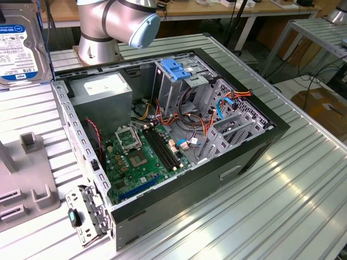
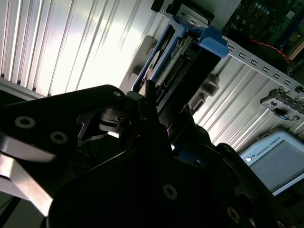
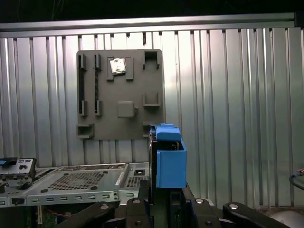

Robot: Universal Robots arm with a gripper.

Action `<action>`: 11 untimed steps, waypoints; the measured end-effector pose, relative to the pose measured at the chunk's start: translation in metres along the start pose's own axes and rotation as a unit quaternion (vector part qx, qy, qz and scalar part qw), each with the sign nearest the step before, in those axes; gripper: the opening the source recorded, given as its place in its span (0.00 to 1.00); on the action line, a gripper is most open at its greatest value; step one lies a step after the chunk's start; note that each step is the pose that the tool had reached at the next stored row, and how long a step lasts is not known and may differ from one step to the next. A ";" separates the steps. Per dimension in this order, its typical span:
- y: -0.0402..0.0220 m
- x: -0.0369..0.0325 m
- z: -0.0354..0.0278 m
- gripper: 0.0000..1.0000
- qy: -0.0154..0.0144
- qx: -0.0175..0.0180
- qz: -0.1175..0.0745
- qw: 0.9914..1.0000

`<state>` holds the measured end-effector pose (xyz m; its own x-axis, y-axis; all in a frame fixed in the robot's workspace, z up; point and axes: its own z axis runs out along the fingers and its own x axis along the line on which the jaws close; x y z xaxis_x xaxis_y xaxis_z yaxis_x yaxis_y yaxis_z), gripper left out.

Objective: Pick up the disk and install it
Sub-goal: 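Pick up the disk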

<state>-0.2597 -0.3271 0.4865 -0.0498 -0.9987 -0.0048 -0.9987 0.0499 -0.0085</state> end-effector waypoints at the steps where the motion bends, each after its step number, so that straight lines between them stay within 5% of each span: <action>1: -0.0030 -0.0001 0.0000 0.35 0.000 0.000 0.000 1.000; 11: -0.0349 -0.0018 0.0003 0.35 0.000 0.000 0.000 1.000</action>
<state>-0.2248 -0.3271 0.4865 -0.0499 -0.9987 -0.0048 -0.9987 0.0499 -0.0085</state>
